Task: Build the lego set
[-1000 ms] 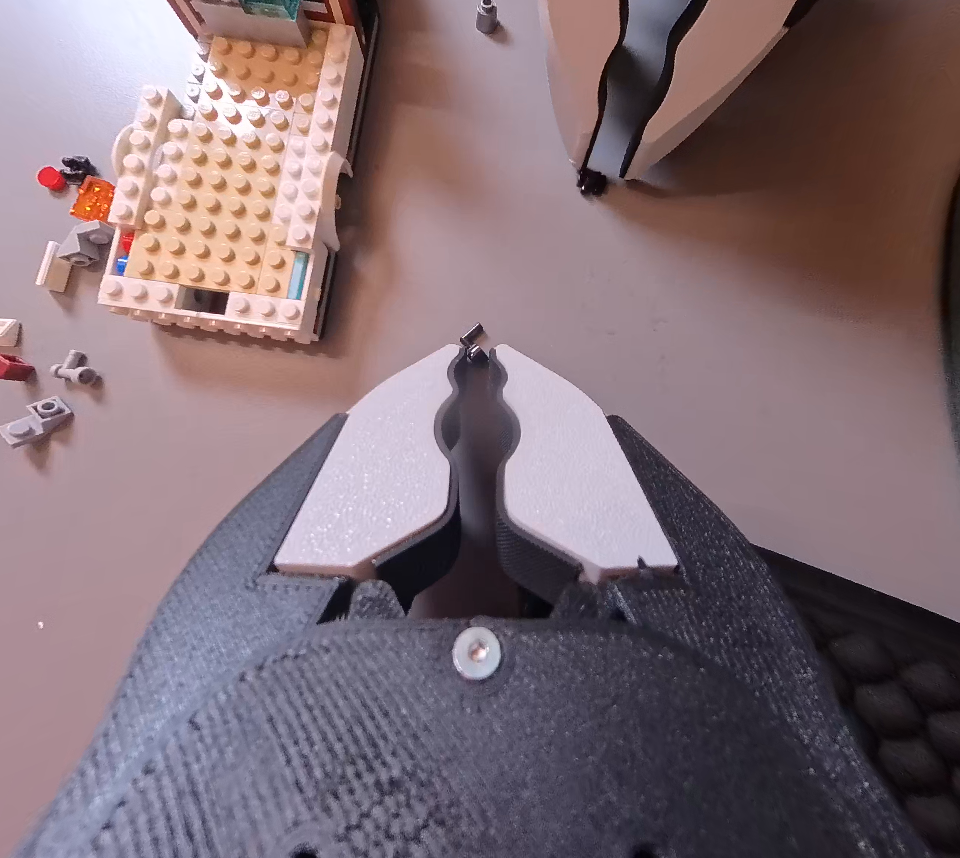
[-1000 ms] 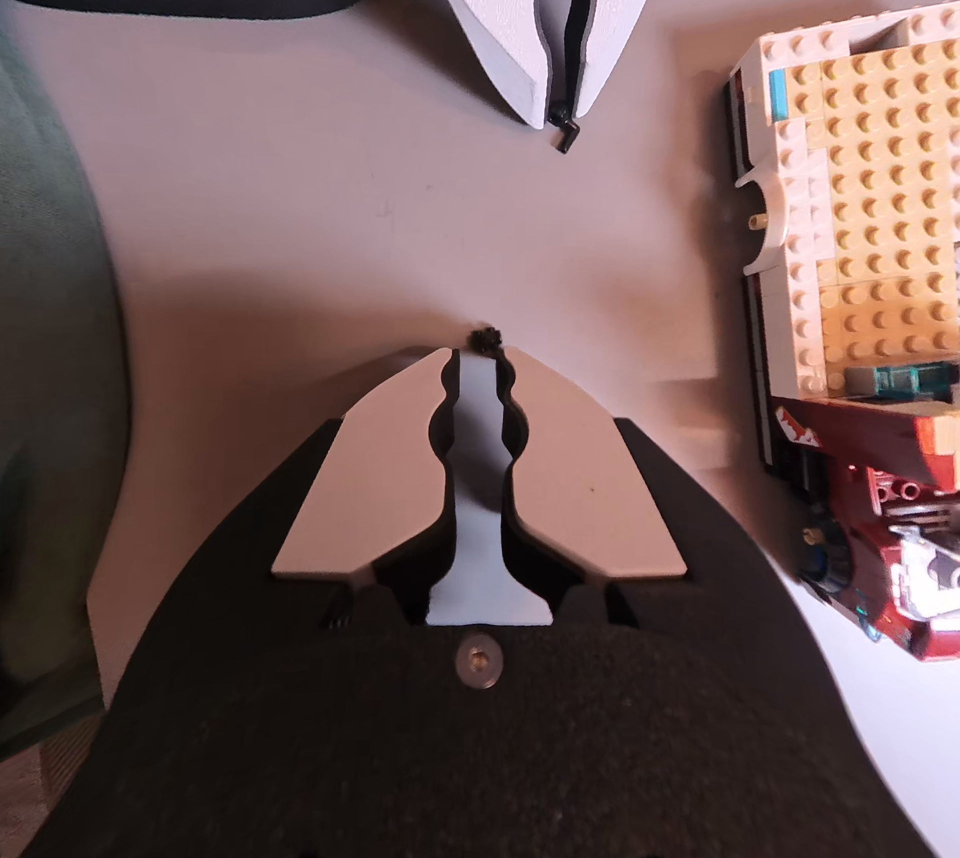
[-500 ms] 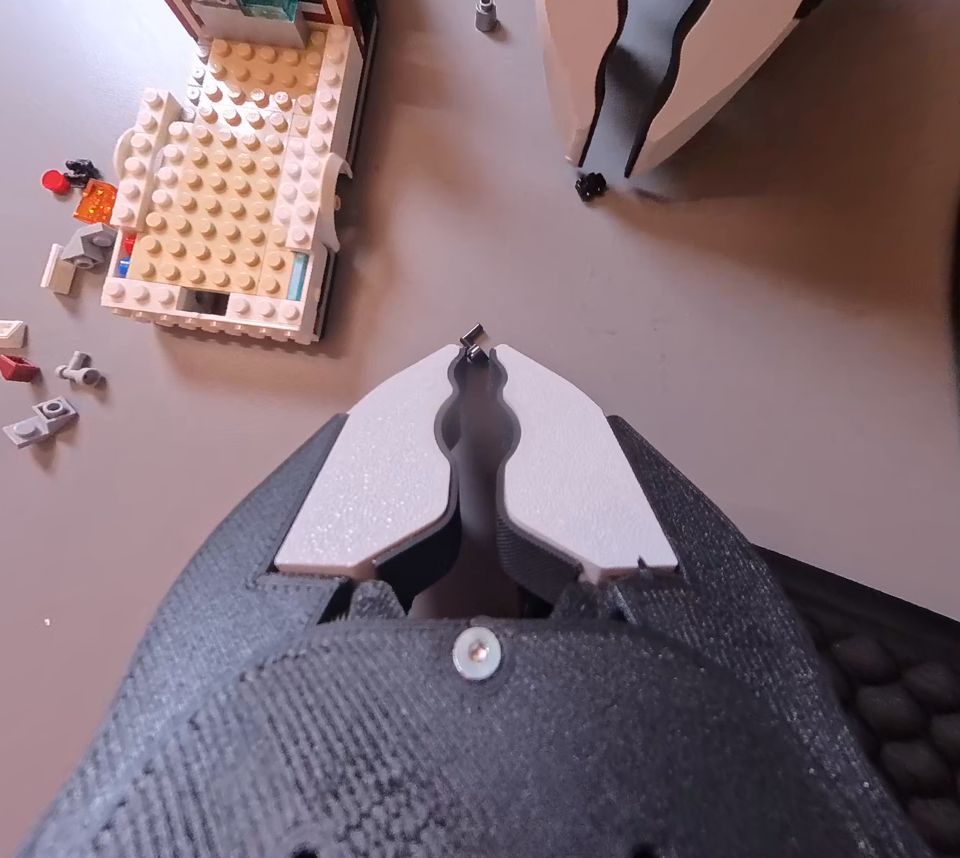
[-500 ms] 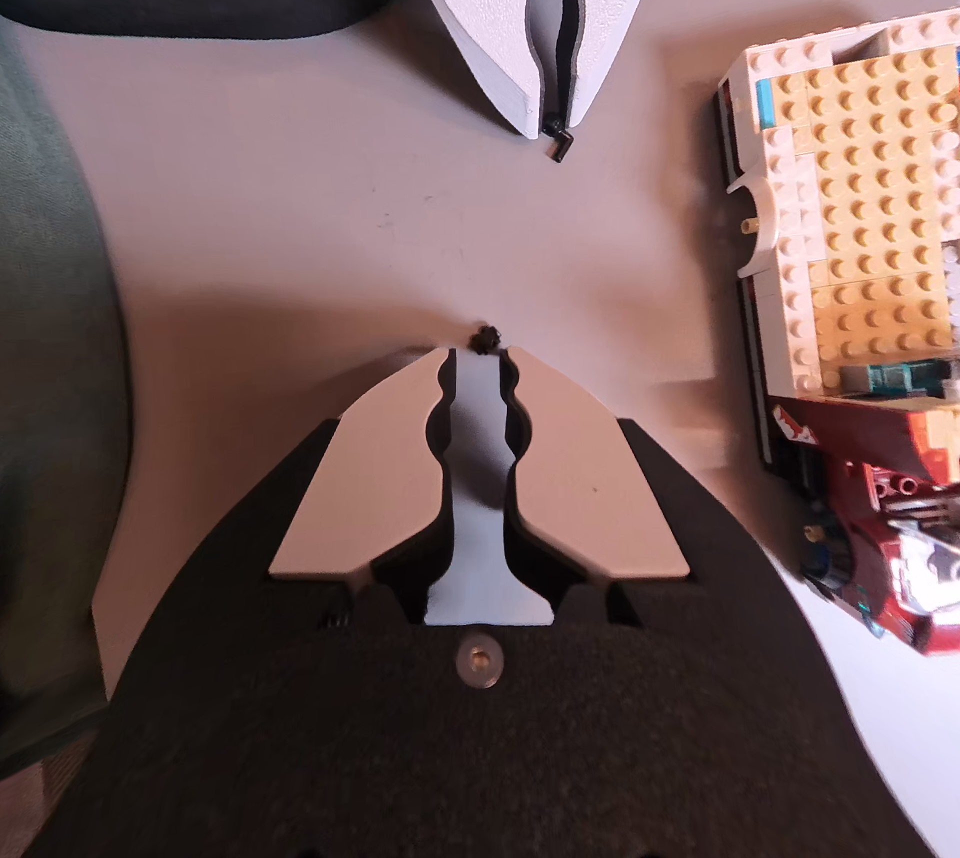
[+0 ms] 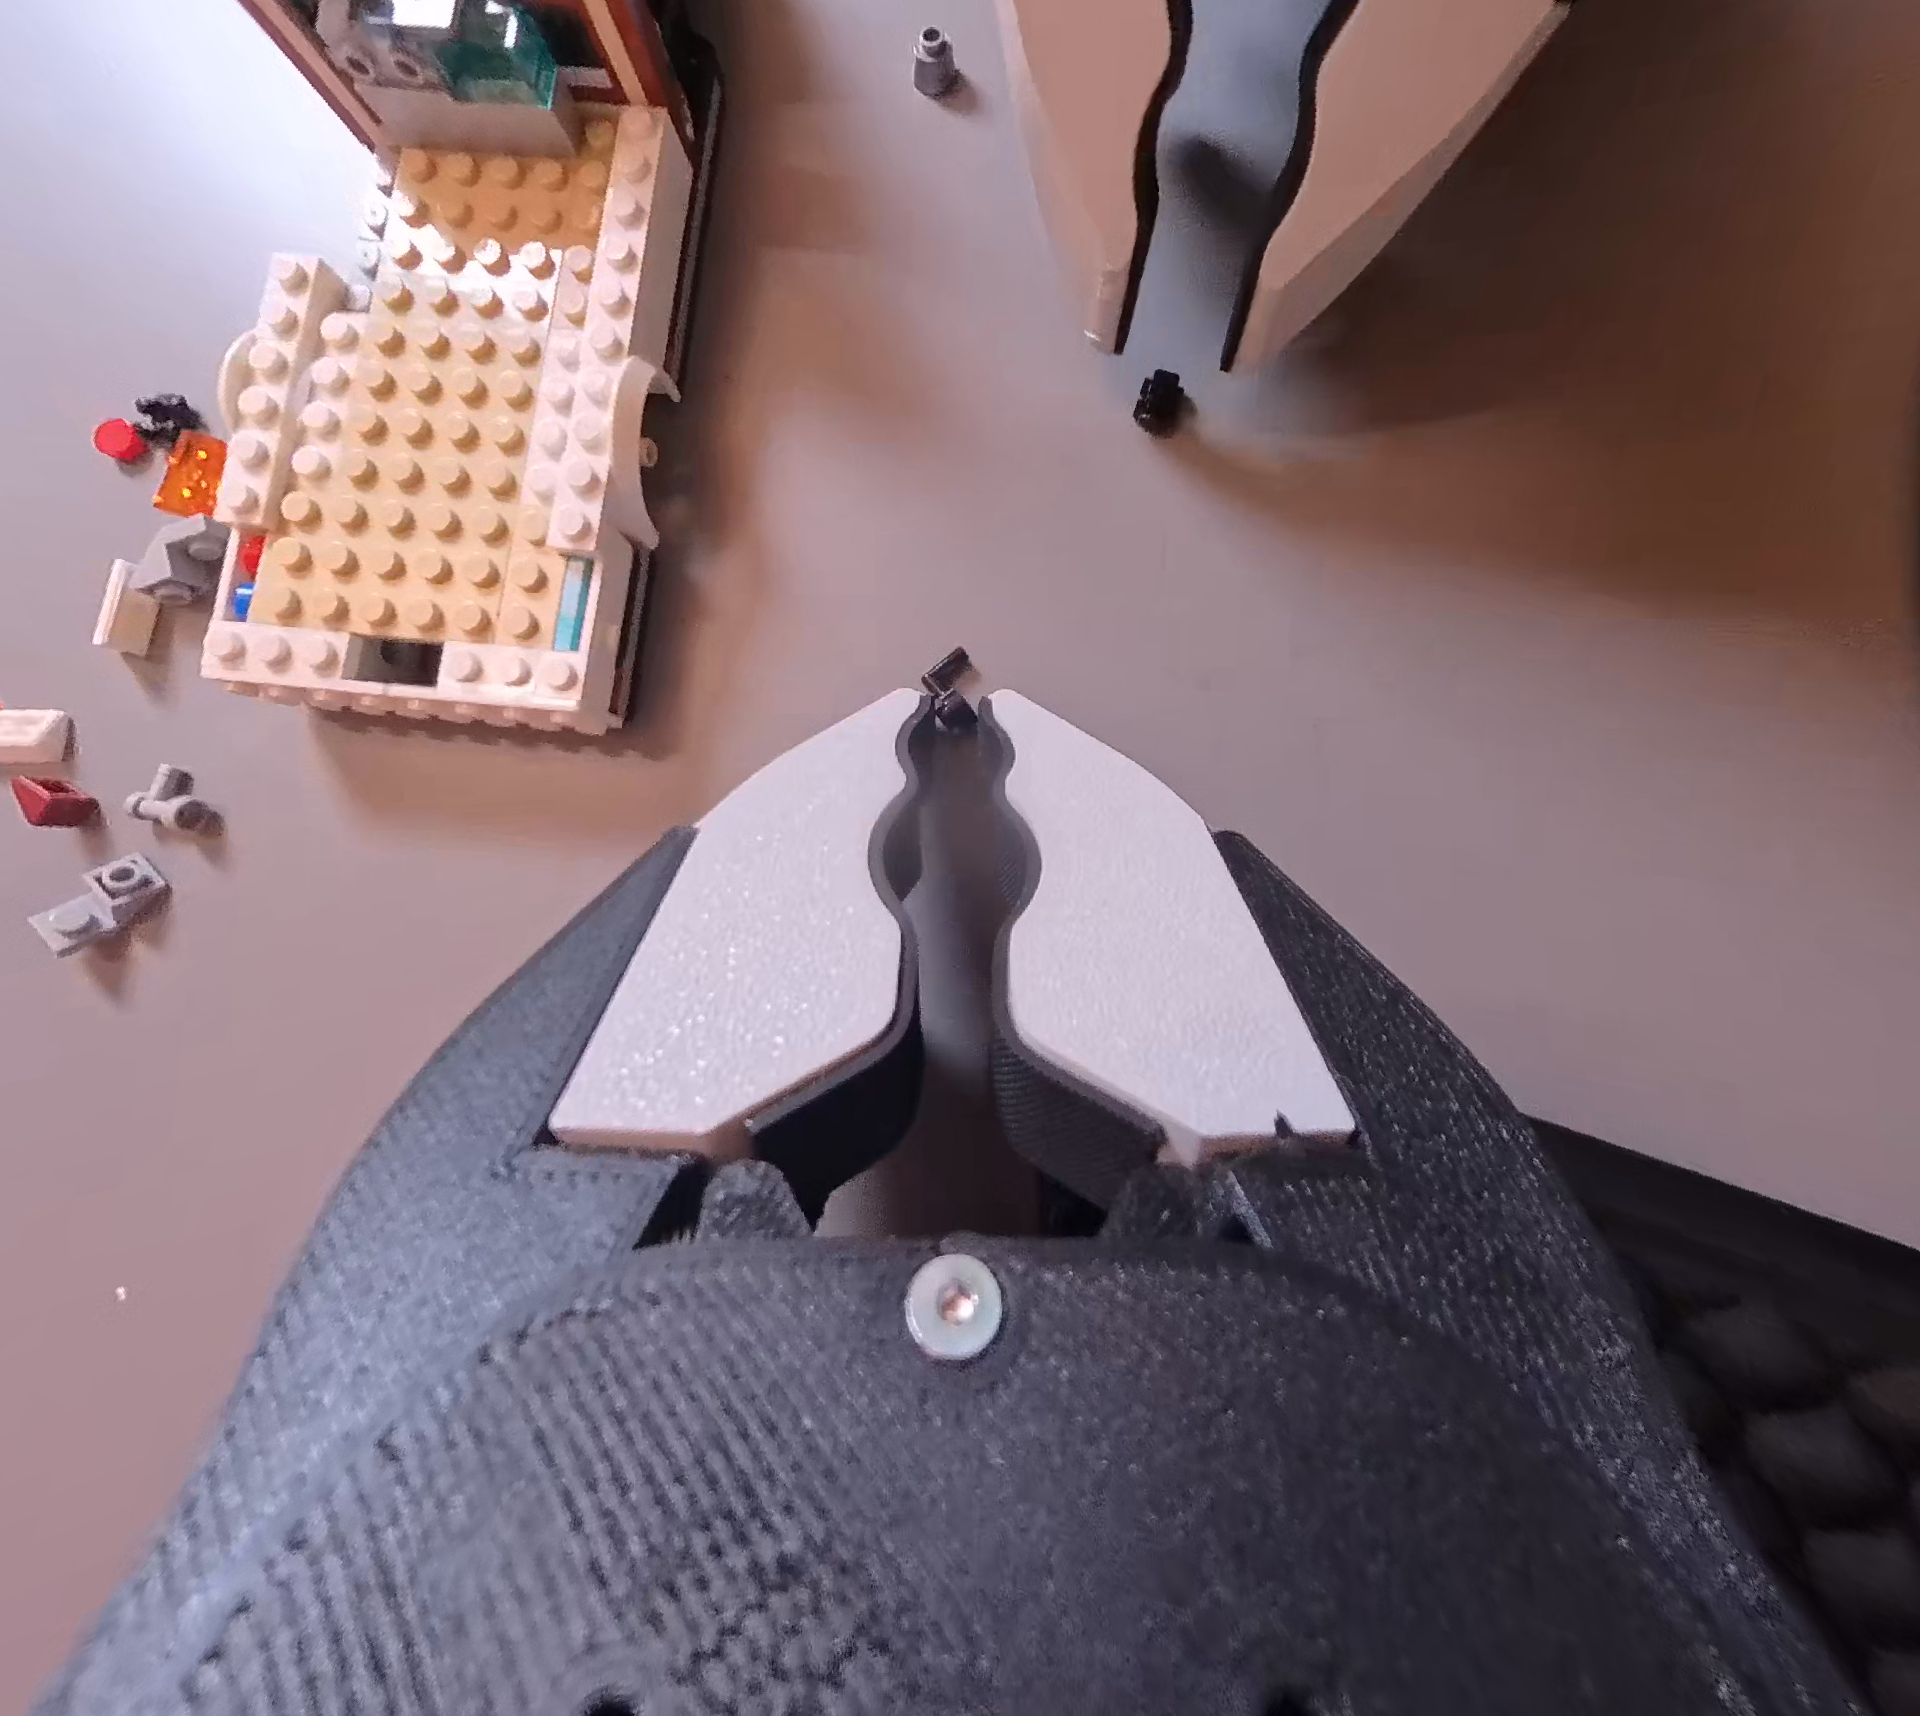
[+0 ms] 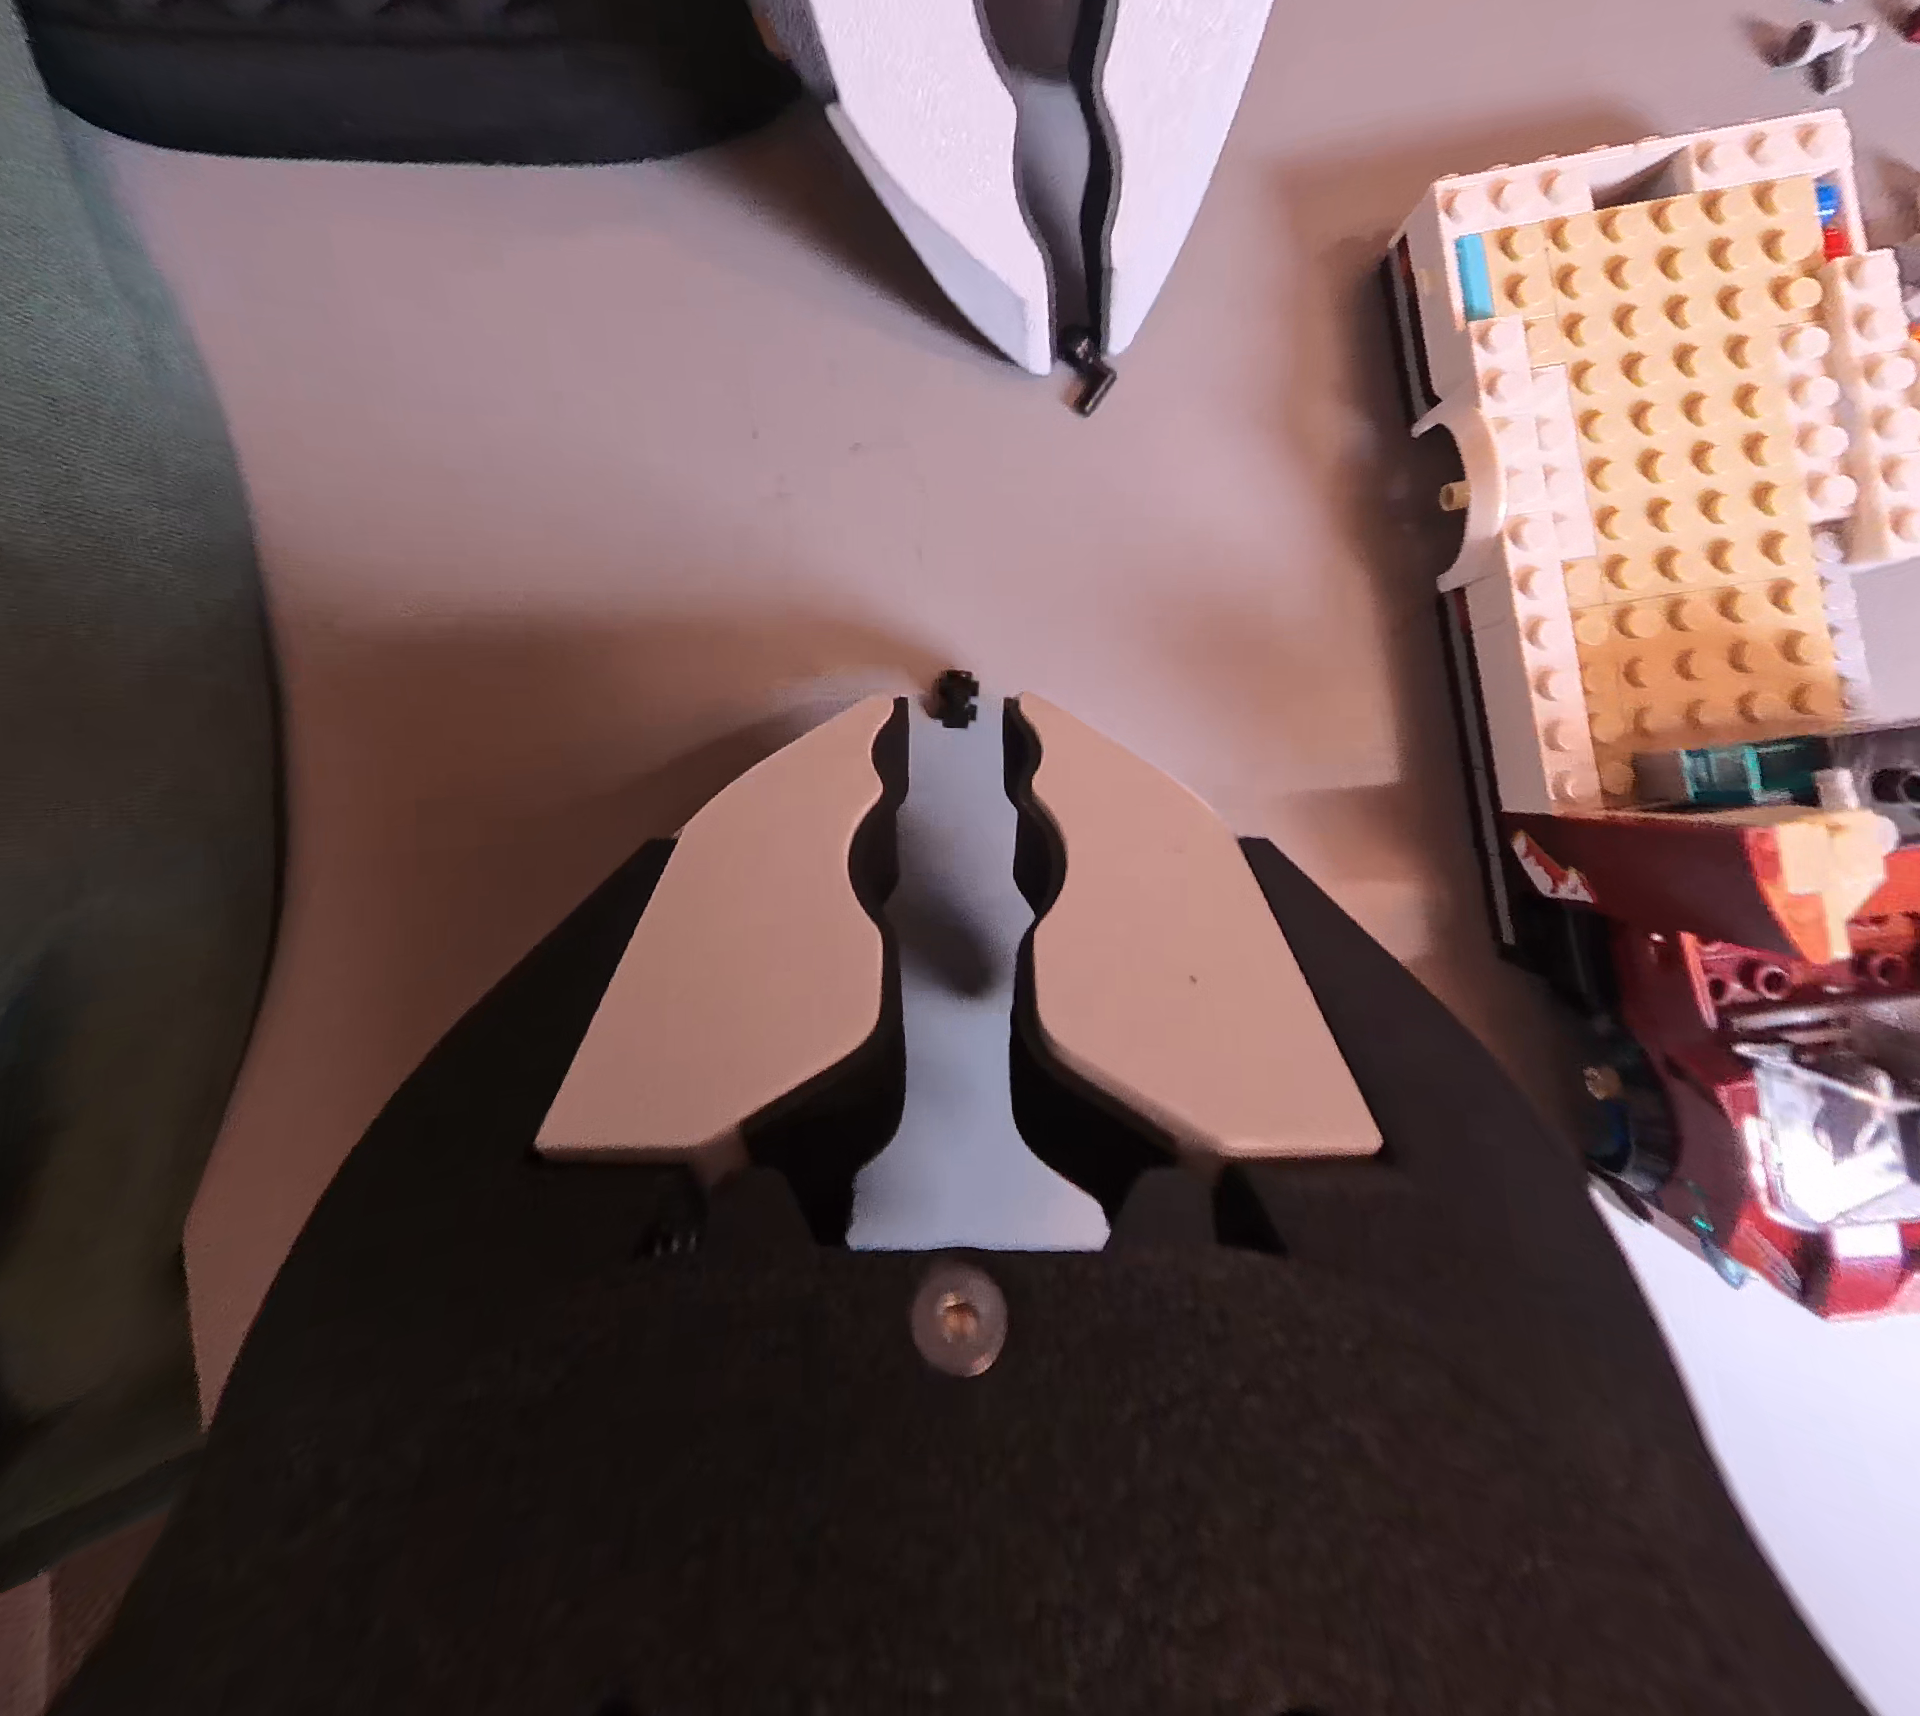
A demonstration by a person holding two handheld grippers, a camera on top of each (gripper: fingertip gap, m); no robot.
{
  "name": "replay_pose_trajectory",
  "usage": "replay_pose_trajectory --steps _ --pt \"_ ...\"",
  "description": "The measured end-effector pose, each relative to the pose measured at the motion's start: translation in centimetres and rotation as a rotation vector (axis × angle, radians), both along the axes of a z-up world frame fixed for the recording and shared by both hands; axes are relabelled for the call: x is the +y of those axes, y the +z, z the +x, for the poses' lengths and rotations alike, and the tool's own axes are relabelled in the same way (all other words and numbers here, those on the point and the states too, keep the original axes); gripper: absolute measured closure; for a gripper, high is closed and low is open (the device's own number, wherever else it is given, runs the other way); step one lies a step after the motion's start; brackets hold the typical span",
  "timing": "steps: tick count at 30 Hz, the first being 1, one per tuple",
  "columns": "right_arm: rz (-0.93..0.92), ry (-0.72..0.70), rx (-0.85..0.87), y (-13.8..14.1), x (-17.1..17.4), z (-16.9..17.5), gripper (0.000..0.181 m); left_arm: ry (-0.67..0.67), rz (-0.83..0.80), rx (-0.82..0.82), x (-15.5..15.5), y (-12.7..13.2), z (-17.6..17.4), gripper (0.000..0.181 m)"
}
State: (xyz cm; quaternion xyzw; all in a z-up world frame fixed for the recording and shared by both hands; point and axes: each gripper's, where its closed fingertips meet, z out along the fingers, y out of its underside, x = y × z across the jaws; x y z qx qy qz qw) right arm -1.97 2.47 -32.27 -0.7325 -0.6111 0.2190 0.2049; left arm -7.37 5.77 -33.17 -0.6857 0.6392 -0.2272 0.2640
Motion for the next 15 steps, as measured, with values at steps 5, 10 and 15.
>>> replay_pose_trajectory --steps 5,10,15 --pt "-0.116 -0.082 0.159 1.4 0.8 -0.4 0.165 -0.085 0.137 -0.068 -0.7 1.1 1.8 0.174" --pt "-0.310 -0.149 0.358 3.6 1.3 -0.7 0.166 -0.185 0.343 -0.200 -2.0 4.0 4.0 0.174" --pt "-0.404 -0.131 0.418 4.1 0.4 -1.3 0.170 -0.238 0.473 -0.245 -2.7 5.2 4.9 0.174"
